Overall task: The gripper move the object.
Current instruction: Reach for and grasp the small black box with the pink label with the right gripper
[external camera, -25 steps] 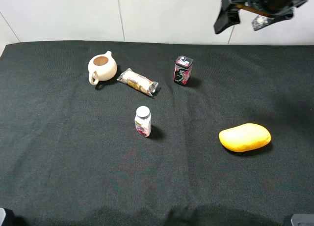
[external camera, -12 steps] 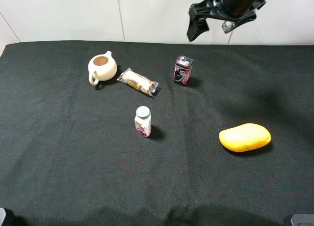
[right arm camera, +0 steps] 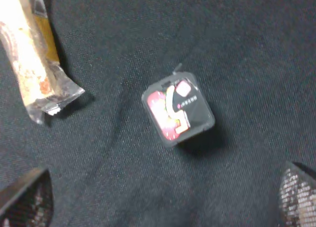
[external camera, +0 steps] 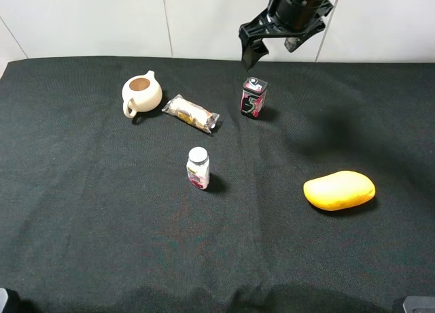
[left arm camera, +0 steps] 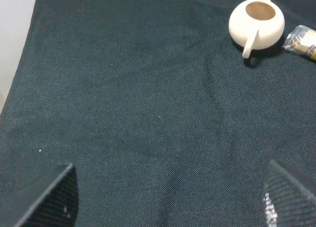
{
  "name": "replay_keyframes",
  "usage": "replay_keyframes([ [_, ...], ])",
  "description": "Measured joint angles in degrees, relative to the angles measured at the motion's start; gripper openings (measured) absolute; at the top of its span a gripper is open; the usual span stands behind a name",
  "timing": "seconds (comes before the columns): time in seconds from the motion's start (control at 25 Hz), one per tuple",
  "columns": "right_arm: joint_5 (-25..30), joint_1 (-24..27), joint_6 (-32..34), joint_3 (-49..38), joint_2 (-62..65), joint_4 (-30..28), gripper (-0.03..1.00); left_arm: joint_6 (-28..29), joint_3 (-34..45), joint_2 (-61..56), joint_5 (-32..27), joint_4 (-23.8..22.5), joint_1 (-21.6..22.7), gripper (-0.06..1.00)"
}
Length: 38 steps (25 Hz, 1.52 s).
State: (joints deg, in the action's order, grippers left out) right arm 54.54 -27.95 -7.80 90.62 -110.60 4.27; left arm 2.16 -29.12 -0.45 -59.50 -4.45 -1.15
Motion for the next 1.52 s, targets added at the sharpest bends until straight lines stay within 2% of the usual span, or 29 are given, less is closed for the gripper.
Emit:
replay_keyframes([
  [0.64,-2.4,-0.3,-21.2,1.0,-4.8,0.1,0.69,0.0,0.0,0.0,0.0,0.0,0.0,0.79],
  [0.96,-6.8,-0.3,-22.8,1.2,-6.9,0.1,0.69,0.0,0.0,0.0,0.0,0.0,0.0,0.79],
  [1.52,-5.2,2.0,-24.1,1.3,-8.0,2.0,0.69,0.0,0.0,0.0,0.0,0.0,0.0,0.79],
])
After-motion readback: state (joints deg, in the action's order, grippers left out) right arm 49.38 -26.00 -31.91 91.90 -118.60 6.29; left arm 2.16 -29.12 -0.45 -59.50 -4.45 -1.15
